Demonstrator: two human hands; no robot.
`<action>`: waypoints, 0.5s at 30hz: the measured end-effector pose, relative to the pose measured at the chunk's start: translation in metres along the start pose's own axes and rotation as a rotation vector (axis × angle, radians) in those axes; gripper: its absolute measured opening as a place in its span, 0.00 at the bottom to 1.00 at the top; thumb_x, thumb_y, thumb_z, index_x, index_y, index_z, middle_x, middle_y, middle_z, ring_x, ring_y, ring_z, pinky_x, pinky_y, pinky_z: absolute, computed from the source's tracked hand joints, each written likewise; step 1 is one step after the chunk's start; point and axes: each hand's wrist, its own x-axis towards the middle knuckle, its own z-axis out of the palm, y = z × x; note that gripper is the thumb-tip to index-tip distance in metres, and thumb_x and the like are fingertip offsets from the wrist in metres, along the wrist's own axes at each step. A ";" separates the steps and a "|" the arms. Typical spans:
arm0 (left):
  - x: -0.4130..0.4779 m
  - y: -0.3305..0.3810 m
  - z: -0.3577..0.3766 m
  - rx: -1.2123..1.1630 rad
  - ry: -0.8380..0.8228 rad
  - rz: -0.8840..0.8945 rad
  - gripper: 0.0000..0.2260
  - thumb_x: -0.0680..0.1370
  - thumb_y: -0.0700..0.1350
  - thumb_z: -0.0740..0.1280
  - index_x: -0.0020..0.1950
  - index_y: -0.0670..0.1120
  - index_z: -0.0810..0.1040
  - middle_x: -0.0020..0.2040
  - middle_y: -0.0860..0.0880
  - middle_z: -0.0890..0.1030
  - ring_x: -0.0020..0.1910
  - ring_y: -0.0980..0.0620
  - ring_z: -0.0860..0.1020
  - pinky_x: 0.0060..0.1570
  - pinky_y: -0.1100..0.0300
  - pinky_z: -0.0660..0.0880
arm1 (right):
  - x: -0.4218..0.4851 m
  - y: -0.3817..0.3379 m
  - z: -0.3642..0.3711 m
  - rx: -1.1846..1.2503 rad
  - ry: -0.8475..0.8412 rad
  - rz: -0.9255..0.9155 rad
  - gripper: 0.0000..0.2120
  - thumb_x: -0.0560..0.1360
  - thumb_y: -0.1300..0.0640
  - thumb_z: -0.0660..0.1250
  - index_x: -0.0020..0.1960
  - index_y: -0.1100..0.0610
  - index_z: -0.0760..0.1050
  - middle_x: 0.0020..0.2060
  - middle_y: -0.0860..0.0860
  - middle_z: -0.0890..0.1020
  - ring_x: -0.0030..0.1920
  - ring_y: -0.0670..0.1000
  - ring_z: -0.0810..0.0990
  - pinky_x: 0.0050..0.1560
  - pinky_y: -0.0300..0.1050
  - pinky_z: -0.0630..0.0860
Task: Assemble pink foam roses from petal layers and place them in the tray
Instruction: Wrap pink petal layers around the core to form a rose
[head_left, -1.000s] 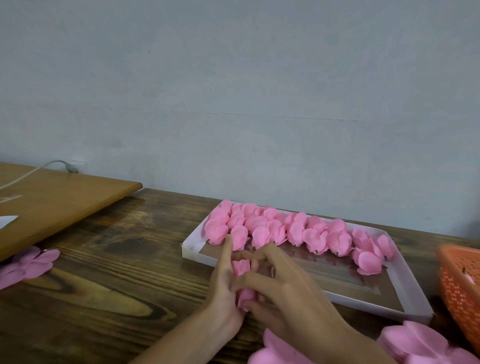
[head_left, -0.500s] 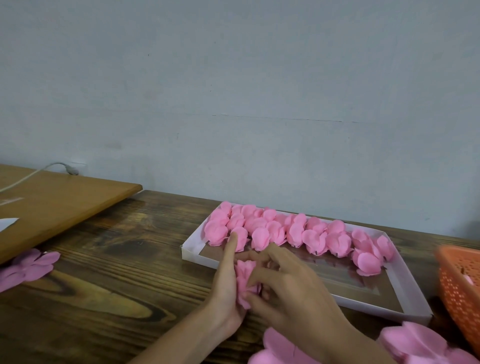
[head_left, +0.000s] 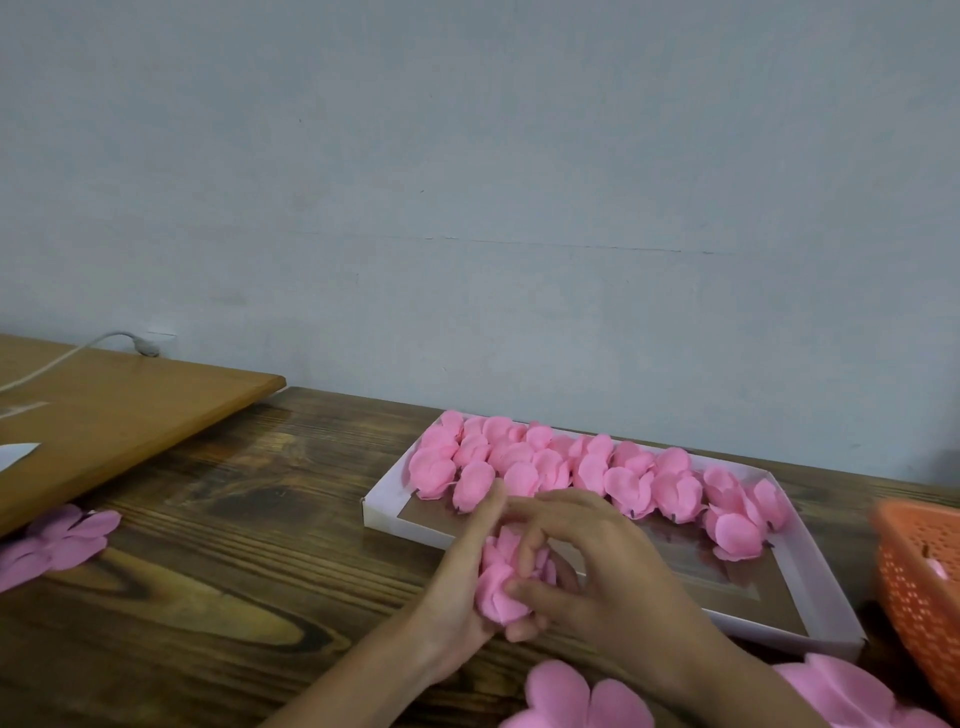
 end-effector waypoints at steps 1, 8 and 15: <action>-0.001 -0.001 -0.001 -0.007 -0.024 -0.010 0.28 0.77 0.72 0.67 0.60 0.49 0.85 0.47 0.46 0.84 0.39 0.52 0.78 0.30 0.60 0.71 | 0.000 0.001 -0.002 0.004 -0.012 0.017 0.10 0.69 0.52 0.80 0.41 0.48 0.79 0.55 0.32 0.81 0.63 0.37 0.72 0.62 0.32 0.66; -0.009 0.009 -0.006 0.056 -0.247 -0.009 0.37 0.73 0.32 0.76 0.77 0.39 0.61 0.57 0.40 0.80 0.40 0.48 0.79 0.39 0.54 0.75 | 0.000 0.007 -0.012 0.013 -0.023 0.057 0.08 0.67 0.53 0.80 0.40 0.48 0.81 0.45 0.38 0.83 0.57 0.40 0.75 0.56 0.39 0.72; -0.009 0.005 -0.004 0.202 -0.127 0.064 0.37 0.67 0.21 0.73 0.72 0.43 0.69 0.56 0.42 0.83 0.48 0.48 0.80 0.45 0.55 0.79 | -0.001 0.015 -0.017 0.014 -0.024 0.044 0.12 0.66 0.50 0.82 0.47 0.42 0.83 0.48 0.34 0.82 0.60 0.40 0.74 0.56 0.36 0.72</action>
